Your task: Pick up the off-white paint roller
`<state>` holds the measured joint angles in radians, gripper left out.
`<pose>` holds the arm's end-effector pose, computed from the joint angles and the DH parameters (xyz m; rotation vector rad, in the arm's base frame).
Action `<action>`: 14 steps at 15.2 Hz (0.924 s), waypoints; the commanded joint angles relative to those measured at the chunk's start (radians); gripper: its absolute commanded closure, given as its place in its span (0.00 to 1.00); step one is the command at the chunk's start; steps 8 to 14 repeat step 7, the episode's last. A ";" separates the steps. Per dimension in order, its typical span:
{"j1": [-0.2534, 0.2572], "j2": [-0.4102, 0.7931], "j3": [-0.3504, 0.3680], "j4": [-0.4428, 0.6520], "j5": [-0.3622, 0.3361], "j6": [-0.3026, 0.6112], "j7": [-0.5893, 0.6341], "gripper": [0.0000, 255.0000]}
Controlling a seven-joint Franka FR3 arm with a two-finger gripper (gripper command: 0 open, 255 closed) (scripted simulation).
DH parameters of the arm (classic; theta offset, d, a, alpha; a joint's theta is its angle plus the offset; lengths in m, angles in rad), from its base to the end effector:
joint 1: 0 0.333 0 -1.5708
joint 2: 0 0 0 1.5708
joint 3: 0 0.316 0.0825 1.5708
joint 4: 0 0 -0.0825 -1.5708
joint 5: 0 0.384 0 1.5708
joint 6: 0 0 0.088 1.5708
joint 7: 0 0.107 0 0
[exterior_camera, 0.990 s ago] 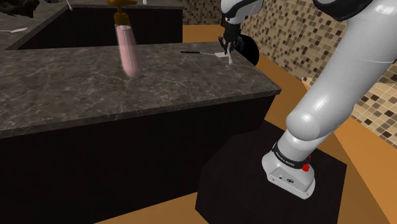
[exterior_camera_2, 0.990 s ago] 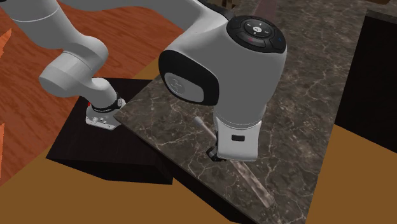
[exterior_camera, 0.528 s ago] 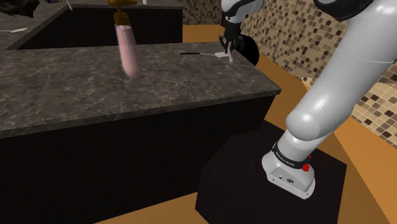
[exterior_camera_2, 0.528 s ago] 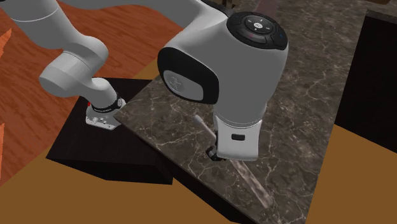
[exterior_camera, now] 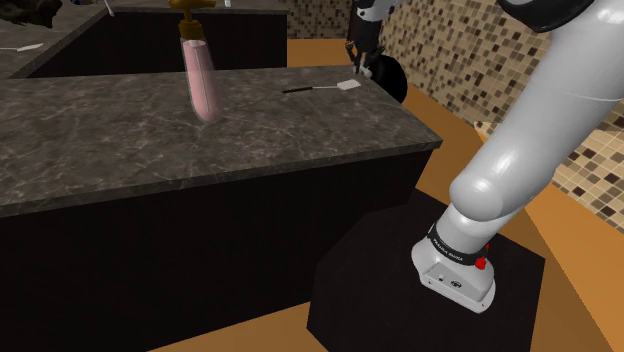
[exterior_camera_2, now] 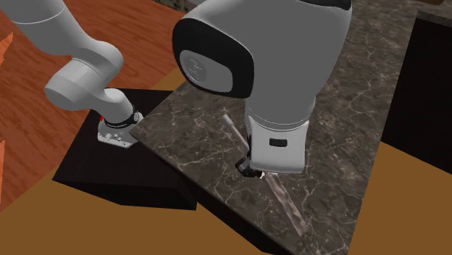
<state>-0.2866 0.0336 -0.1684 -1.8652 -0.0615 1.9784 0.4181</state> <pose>0.5191 -0.2572 0.5012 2.8008 -1.2687 0.1213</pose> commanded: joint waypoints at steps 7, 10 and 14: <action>0.000 -0.009 0.000 0.072 0.000 -0.080 -0.004 1.00; 0.000 -0.009 0.000 0.072 0.000 -0.080 -0.004 1.00; 0.000 -0.009 0.000 0.072 0.000 -0.080 -0.004 1.00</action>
